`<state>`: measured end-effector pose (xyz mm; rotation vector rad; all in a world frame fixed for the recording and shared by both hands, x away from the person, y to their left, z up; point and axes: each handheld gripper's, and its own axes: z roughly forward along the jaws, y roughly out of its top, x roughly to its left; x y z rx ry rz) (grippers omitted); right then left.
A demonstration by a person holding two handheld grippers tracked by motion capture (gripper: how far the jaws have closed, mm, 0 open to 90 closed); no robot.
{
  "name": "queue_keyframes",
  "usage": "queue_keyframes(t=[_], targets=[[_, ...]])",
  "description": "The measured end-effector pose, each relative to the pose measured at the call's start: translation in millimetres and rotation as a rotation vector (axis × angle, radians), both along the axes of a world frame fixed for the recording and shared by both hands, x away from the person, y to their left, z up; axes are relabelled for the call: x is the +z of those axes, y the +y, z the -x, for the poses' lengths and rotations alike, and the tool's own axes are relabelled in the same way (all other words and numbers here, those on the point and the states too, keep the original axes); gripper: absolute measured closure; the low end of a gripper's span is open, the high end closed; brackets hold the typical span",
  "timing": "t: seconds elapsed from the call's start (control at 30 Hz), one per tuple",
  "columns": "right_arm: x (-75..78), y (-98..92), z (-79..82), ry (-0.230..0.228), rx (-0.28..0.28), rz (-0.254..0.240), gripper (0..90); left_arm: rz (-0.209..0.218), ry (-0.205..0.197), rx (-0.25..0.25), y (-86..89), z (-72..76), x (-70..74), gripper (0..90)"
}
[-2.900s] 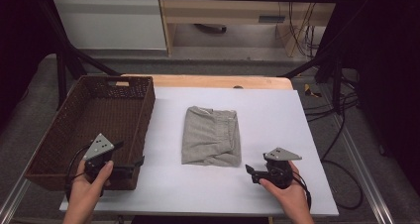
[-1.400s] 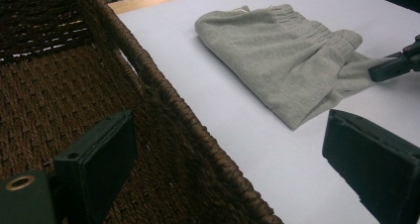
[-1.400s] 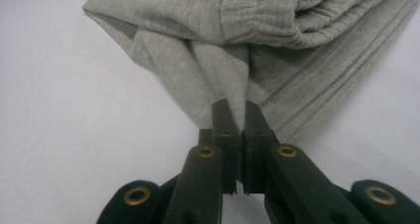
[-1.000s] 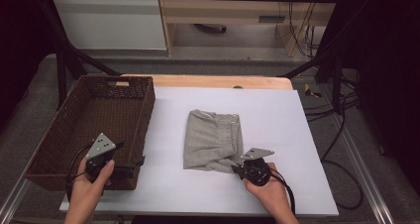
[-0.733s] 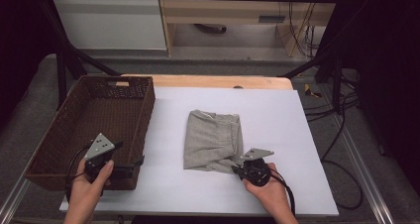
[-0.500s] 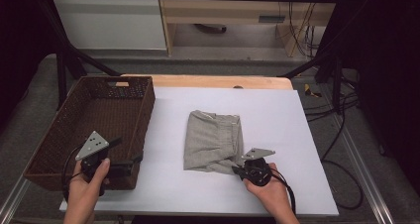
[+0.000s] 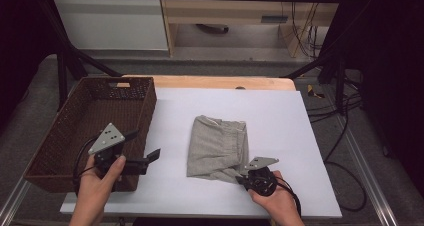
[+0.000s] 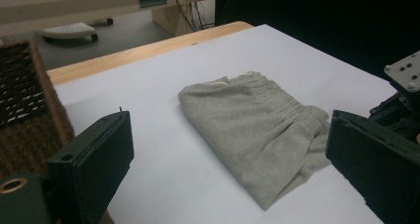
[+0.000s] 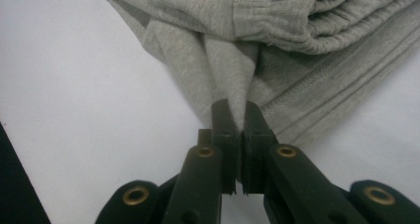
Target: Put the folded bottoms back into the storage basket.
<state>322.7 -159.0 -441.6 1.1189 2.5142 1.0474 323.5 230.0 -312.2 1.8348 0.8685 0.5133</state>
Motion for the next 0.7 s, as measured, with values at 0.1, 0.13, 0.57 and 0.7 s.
queue_keyframes(t=[0.1,0.13,0.57,0.7], targets=[[2.5,-1.4,-0.3,-0.002,-0.004,-0.012,87.4,0.002,-0.036,0.045,-5.4,-11.2,1.4,5.5],[3.7,-2.5,-0.3,-0.002,0.0,-0.011,87.4,0.011,-0.03,0.049,-6.4,-15.0,2.5,5.8],[6.2,-19.0,10.3,-0.01,0.003,0.008,87.3,-0.082,0.029,-0.009,-44.8,-48.8,13.0,3.8],[3.8,-20.4,13.5,-0.011,0.006,0.013,87.3,-0.122,0.064,-0.035,-63.6,-58.4,3.3,4.3]])
